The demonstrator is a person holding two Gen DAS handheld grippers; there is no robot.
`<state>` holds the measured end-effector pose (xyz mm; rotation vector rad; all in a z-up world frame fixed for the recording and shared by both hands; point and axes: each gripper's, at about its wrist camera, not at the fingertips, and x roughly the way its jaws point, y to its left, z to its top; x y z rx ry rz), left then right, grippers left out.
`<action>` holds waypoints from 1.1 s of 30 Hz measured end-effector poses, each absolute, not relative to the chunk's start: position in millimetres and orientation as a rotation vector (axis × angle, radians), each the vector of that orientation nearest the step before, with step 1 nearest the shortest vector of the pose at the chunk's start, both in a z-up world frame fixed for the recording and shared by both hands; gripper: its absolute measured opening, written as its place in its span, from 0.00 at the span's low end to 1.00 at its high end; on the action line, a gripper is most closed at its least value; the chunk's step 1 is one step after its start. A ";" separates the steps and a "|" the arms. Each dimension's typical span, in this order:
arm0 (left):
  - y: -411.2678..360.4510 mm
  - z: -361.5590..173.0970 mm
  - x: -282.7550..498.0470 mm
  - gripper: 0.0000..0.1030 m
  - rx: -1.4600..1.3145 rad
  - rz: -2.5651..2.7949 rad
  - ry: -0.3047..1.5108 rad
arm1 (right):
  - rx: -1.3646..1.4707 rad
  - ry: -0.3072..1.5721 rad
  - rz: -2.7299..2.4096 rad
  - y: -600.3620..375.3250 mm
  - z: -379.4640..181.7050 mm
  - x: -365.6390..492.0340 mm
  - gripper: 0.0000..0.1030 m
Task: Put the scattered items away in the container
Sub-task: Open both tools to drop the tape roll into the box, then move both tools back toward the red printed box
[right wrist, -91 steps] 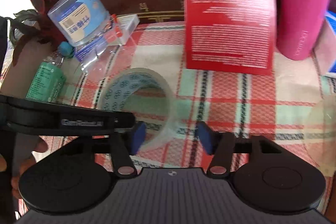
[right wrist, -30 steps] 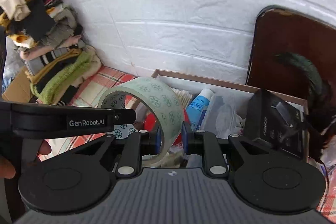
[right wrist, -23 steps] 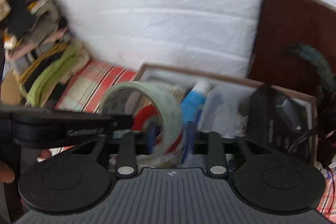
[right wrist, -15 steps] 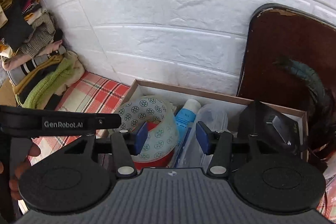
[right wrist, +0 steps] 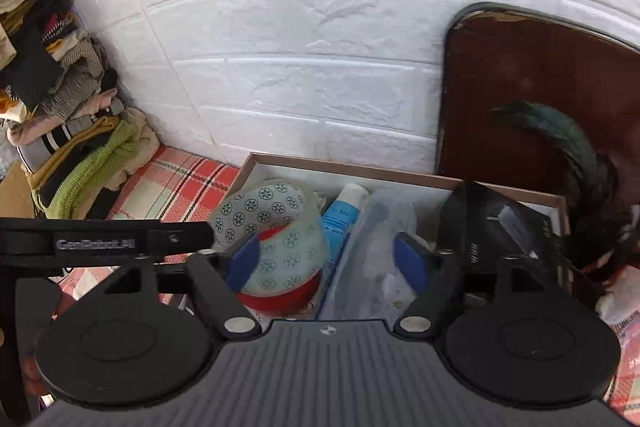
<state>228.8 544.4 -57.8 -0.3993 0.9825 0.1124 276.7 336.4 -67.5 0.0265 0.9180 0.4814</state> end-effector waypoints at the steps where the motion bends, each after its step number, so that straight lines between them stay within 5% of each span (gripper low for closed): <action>1: 543.9 -56.6 225.9 0.90 -0.403 0.116 0.980 | 0.031 0.916 0.479 332.9 -65.6 273.9 0.84; 9: 522.0 -56.0 193.7 0.93 -0.409 0.101 0.991 | 0.045 0.937 0.465 305.2 -61.4 238.2 0.99; 33: 343.9 -52.5 114.3 0.94 -0.389 0.071 1.018 | 0.103 0.961 0.494 145.8 -65.9 145.3 1.00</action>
